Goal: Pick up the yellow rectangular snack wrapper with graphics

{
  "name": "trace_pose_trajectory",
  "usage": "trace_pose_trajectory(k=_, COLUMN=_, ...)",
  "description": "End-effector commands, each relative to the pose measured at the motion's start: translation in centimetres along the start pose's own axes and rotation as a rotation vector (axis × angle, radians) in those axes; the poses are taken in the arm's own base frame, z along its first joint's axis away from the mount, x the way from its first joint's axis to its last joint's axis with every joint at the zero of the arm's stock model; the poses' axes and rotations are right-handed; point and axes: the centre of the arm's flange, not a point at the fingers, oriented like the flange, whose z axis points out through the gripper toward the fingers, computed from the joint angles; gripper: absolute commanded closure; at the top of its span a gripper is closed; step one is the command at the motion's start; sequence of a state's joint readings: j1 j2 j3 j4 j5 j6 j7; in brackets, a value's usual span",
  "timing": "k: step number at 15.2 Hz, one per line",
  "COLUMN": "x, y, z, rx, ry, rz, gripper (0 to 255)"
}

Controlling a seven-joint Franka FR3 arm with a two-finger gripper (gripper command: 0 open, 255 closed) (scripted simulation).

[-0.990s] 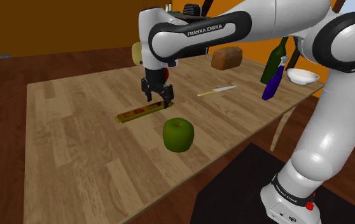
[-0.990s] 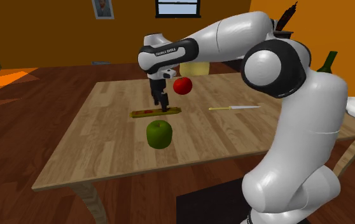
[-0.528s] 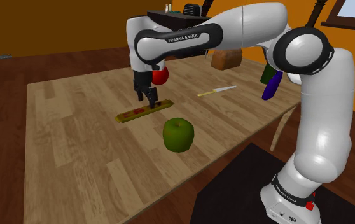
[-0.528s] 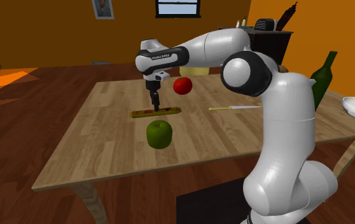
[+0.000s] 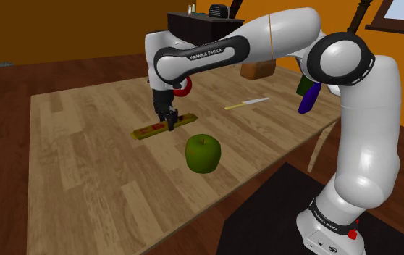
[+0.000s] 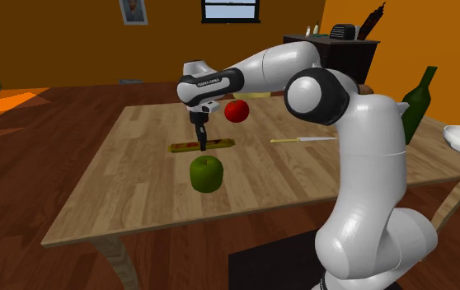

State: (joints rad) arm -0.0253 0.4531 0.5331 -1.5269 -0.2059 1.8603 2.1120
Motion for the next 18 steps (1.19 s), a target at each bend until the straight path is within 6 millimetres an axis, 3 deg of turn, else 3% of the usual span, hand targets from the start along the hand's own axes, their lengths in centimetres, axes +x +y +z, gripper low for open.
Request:
trace_pose_trajectory(k=1, x=0.0, y=0.0, z=0.1, rx=-0.001, ry=0.000, rz=0.000, gripper=255)
trace_pose_trajectory(k=9, x=0.0, y=0.0, z=0.2, rx=-0.001, ry=0.000, rz=0.000, gripper=255)
trace_pose_trajectory(k=18, x=0.0, y=0.3, z=-4.6, rx=-0.001, ry=0.000, rz=0.000, gripper=255)
